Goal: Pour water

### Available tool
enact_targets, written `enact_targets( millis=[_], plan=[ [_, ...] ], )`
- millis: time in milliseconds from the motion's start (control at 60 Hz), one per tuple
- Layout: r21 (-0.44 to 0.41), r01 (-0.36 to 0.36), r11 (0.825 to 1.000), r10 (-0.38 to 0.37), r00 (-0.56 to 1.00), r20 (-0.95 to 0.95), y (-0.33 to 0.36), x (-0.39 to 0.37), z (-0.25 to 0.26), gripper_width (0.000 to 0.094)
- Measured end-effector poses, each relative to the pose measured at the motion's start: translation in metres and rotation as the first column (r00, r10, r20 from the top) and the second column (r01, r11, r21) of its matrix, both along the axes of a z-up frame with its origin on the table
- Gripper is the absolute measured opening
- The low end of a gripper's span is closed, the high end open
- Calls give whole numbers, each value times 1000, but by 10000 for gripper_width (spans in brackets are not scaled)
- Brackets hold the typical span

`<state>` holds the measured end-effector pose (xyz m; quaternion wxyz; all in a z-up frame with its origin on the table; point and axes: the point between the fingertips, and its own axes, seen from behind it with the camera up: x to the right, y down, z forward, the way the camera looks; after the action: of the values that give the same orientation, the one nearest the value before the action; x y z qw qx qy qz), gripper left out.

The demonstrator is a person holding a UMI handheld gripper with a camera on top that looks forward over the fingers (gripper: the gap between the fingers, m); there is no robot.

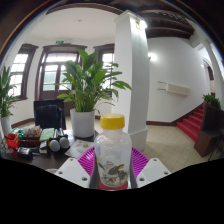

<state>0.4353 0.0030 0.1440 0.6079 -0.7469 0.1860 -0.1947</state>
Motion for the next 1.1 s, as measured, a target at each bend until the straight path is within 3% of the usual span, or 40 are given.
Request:
enact_targets(
  millis=[250, 317, 433, 583, 633, 733, 967, 1100],
  plan=[
    [-43, -20, 999, 18, 999, -45, 1, 9, -60, 503],
    [21, -19, 1000, 20, 998, -52, 8, 11, -58, 481],
    [33, -30, 999, 32, 998, -61, 7, 12, -60, 496],
    [15, -32, 999, 33, 996, -78, 7, 11, -61, 587],
    [26, -36, 999, 39, 995, -90, 3, 11, -57, 678],
    [41, -52, 998, 56, 992, -116, -15, 6, -49, 787],
    [-51, -93, 994, 87, 990, -111, -87, -42, -54, 794],
    [-76, -189, 979, 179, 976, -124, -130, -92, -31, 793]
  ],
)
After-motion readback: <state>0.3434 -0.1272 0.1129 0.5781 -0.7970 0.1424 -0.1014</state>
